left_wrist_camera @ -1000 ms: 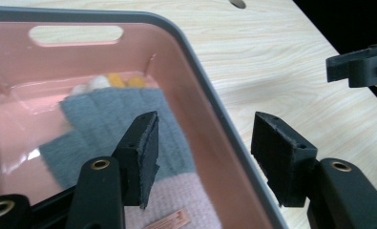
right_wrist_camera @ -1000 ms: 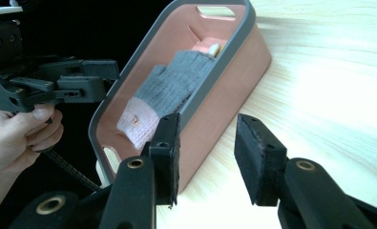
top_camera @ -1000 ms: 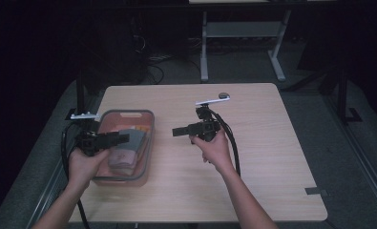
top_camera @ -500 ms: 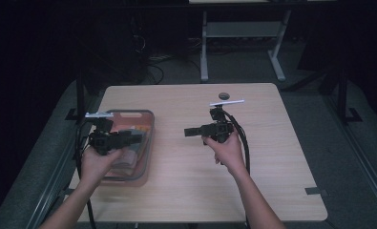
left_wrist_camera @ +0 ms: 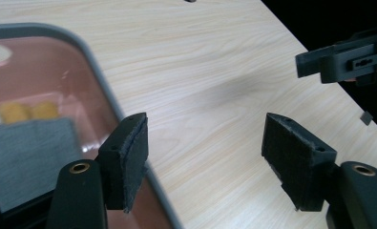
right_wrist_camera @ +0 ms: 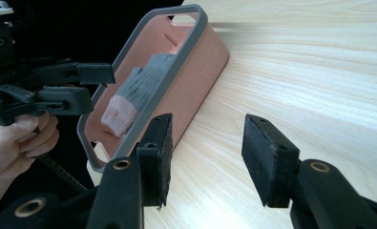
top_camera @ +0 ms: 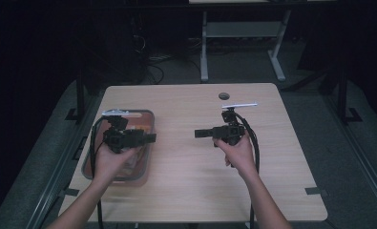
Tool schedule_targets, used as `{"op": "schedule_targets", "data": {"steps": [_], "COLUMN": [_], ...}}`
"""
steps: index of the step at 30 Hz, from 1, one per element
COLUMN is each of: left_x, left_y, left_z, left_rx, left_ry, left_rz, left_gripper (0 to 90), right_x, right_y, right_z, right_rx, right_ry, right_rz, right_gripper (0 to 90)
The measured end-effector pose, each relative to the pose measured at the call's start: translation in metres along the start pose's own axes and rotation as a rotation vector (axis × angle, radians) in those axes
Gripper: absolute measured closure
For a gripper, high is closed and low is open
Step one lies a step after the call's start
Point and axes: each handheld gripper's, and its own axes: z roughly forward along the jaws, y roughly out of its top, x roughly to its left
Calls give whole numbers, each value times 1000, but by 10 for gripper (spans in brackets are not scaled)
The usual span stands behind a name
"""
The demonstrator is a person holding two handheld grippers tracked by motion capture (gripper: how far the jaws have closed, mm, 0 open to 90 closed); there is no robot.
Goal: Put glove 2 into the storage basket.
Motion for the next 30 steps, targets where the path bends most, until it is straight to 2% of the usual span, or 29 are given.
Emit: {"op": "schedule_targets", "data": {"steps": [13,30], "left_x": [-25,-52], "left_y": [0,-3], "left_z": [22,53], "left_rx": [9,38], "left_ry": [-55,-106], "left_rz": [24,69], "left_gripper": [288,279], "right_x": [-16,-39], "right_y": [-12,-27], "right_z": [-13,-40], "right_rx": [-6,-34], "right_ry": [-12,-31], "right_rz": [23,54], "right_gripper": [504,479]}}
